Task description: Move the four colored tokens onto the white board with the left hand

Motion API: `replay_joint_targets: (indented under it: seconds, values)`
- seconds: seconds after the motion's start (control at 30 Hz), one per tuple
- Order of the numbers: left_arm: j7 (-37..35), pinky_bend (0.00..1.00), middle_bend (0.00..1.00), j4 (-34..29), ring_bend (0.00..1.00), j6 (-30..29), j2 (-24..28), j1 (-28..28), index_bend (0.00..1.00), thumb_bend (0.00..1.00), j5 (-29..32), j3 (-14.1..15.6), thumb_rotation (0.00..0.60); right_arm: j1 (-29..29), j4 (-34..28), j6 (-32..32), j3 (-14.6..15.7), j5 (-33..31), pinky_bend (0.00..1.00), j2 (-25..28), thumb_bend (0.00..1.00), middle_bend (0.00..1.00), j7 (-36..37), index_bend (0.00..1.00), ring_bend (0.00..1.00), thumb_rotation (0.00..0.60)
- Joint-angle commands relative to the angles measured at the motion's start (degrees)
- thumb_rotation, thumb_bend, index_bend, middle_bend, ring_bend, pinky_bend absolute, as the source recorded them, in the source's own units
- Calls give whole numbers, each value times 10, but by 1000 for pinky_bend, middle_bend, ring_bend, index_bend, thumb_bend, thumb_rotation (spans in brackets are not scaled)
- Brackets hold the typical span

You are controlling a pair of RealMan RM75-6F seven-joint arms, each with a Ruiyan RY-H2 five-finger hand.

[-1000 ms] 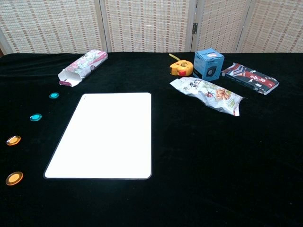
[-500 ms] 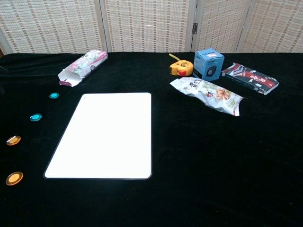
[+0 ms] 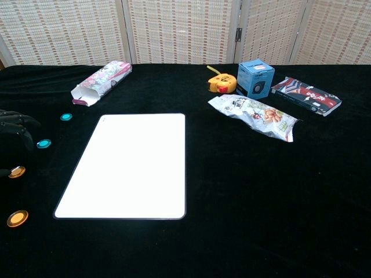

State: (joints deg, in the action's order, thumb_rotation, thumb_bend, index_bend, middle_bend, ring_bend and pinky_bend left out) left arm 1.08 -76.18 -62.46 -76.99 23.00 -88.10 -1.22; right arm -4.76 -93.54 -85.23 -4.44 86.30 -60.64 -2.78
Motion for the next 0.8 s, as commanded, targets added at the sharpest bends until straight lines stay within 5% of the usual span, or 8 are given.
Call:
replay_joint_targets:
  seconds: [0.03, 0.8]
  values:
    - [1, 0, 144, 25, 50, 8, -18, 3, 396, 360, 14, -1, 600, 0, 0, -1, 0, 1, 12, 0, 360, 17, 1, 0, 91, 600]
    - [-19, 0, 76, 104, 0, 7, -73, -3, 445, 360, 42, 8, 600, 1, 2, 1, 1, -3, 0, 0, 361, 17, 11, 0, 74, 600]
